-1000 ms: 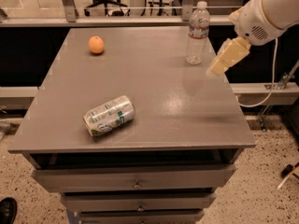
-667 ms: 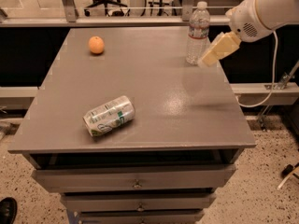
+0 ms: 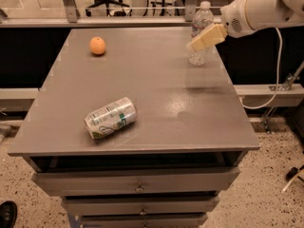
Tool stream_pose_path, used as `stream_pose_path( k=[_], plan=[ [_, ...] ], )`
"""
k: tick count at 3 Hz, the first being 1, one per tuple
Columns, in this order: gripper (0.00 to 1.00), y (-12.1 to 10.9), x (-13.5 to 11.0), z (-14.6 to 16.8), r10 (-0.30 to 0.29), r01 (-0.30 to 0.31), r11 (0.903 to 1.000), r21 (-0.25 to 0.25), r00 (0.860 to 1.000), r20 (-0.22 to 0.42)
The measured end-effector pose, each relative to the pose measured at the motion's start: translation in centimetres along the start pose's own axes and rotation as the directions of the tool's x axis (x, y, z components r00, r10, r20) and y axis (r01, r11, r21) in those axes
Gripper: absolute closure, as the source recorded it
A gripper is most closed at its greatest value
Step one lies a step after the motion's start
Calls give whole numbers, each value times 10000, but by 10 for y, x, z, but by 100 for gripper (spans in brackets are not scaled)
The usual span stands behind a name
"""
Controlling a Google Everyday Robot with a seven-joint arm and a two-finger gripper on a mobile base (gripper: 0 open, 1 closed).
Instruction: Pick water bottle
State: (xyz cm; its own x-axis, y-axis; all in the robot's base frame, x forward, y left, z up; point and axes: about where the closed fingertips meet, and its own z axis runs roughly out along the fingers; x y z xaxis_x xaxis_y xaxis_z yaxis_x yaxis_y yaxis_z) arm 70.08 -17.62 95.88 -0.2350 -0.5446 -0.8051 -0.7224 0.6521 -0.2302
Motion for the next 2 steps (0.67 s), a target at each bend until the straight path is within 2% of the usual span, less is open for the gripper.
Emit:
stream_pose_path(
  k=[1,2],
  plan=[
    [0,-21,-1,24,689,-678,9976,-141,9925,1008],
    [0,-33,0,35,960,-934,9953,-244,9835,1530]
  ],
)
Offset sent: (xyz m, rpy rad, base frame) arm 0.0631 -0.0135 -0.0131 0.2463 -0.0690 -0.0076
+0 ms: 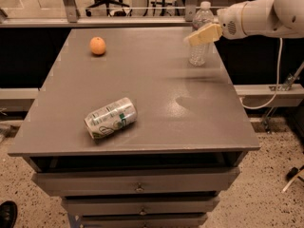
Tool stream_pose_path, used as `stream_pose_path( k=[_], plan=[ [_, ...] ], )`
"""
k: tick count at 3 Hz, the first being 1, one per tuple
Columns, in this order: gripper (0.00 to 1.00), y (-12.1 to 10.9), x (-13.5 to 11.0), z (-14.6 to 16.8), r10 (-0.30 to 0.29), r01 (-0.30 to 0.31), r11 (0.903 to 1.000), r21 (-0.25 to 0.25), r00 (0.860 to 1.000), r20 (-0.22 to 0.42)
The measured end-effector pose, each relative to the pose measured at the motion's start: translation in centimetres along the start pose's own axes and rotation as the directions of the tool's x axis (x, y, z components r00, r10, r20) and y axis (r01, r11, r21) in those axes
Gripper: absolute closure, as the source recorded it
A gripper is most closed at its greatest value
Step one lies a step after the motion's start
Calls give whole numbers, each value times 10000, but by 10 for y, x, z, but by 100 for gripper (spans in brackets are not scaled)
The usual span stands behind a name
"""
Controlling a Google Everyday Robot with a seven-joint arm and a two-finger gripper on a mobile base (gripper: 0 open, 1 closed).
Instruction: Pick water bottle
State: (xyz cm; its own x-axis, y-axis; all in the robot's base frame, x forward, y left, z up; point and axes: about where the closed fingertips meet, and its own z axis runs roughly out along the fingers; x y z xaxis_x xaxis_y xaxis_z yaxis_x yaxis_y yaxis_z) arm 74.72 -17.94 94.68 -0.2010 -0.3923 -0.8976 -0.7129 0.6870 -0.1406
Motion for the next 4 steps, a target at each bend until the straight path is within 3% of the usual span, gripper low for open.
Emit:
stream_pose_path(
  k=[1,3,4],
  plan=[
    [3,-11,10,5,513,-498,9984,-250,9968,614],
    [49,-13,17,4,911,-815,9935,-796,9879,1256],
    [72,-5,3,-6,825,-627,9914,-1145,9808,1768]
  ],
)
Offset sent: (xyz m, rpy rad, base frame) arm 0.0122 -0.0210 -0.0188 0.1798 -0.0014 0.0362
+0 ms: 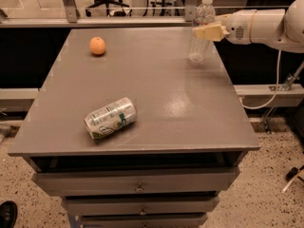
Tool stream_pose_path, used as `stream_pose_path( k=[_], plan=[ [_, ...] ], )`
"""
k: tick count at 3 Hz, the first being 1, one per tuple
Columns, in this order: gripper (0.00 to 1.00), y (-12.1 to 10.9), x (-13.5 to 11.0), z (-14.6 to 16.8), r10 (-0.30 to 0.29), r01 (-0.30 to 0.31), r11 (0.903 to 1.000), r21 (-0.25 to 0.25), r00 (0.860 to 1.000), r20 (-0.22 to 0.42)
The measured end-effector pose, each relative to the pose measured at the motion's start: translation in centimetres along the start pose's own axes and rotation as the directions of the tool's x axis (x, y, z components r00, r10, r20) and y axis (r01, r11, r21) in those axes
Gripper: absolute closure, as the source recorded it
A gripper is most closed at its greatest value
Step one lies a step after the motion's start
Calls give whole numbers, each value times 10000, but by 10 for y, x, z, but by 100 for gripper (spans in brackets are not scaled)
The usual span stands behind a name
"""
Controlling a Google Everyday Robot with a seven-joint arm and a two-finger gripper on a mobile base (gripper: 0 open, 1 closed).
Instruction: Pick water bottle
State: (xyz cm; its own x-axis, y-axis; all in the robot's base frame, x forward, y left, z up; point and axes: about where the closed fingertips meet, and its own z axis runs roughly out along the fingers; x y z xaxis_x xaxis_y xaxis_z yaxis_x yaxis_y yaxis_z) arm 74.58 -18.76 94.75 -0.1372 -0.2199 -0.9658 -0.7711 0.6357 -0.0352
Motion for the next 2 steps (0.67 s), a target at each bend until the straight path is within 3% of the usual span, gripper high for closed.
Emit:
stream_pose_path(
  k=[1,2],
  plan=[
    [95,20,-29,-7,-337,364,9985,-408,9974,639],
    [100,41,-60,-13,-688,725,9948,-713,9962,535]
  ],
)
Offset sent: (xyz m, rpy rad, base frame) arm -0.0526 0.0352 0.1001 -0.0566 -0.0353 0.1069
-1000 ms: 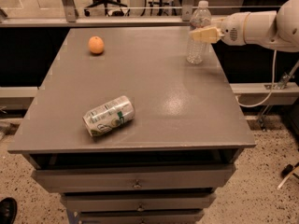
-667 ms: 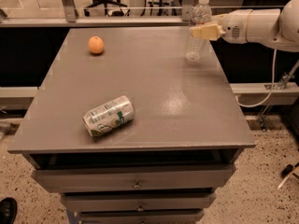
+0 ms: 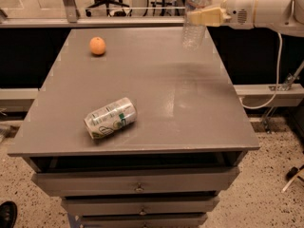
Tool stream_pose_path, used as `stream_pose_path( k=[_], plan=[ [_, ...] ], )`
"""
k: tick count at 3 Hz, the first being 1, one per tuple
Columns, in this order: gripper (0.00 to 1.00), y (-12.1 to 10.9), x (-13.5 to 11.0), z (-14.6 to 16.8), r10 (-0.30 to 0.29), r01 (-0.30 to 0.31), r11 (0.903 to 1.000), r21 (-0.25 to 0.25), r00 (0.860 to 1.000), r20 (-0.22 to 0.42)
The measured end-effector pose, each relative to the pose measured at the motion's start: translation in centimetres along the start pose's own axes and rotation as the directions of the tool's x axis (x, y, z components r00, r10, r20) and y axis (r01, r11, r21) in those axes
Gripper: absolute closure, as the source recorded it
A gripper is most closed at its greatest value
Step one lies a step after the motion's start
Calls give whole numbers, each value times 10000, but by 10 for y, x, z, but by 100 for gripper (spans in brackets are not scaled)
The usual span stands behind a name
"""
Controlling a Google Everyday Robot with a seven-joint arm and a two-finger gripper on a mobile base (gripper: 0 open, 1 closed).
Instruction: Pick water bottle
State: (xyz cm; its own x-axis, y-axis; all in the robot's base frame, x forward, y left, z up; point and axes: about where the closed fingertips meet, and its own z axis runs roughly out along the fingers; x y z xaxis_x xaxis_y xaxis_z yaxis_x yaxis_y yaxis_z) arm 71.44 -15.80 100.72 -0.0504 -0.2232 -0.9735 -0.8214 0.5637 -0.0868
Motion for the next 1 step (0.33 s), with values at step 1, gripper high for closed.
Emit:
stream_pose_path(
  k=[1],
  plan=[
    [100,3,-3,-1,29,-30,10000,-47,10000,-69]
  ],
)
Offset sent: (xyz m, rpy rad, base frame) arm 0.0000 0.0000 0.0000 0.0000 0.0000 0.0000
